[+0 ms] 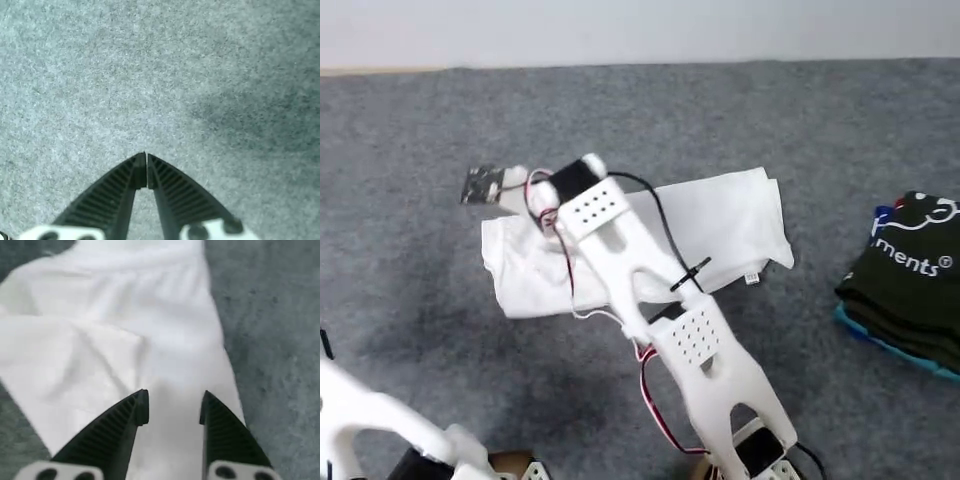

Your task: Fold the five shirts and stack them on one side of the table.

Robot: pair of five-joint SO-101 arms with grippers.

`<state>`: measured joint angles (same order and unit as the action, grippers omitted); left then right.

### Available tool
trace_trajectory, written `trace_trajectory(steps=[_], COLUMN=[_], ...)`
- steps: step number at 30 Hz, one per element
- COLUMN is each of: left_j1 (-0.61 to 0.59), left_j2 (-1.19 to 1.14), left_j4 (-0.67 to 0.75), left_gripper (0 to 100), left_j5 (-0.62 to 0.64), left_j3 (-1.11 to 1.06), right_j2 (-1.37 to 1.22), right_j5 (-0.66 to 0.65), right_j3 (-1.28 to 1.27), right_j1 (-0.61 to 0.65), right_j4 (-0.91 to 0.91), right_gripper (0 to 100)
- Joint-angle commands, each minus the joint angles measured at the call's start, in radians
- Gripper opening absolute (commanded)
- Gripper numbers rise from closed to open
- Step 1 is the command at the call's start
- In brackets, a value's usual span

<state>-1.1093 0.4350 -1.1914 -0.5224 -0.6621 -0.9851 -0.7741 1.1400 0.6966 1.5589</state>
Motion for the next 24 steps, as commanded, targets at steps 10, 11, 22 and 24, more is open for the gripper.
trace_trajectory(steps=[10,11,22,24], left_j1=[0.028,0.028,0.028,0.028], left_j2=[0.028,0.028,0.028,0.028], left_j4=[-0.003,-0.003,-0.006,-0.008], left_gripper=[1,1,1,1], left_j5=[-0.009,-0.009,-0.009,-0.009], left_j3=[-0.042,-0.042,-0.038,-0.038], right_j2=[0.016,0.022,0.139,0.114], right_j5=[0.144,0.149,0.207,0.209], right_j3=[0.219,0.218,-0.167,-0.175], right_j1=[-0.054,-0.044,0.076,0.084], right_j4=[0.228,0.246,0.236,0.225], right_gripper=[0.5,1.9,1.0,1.0])
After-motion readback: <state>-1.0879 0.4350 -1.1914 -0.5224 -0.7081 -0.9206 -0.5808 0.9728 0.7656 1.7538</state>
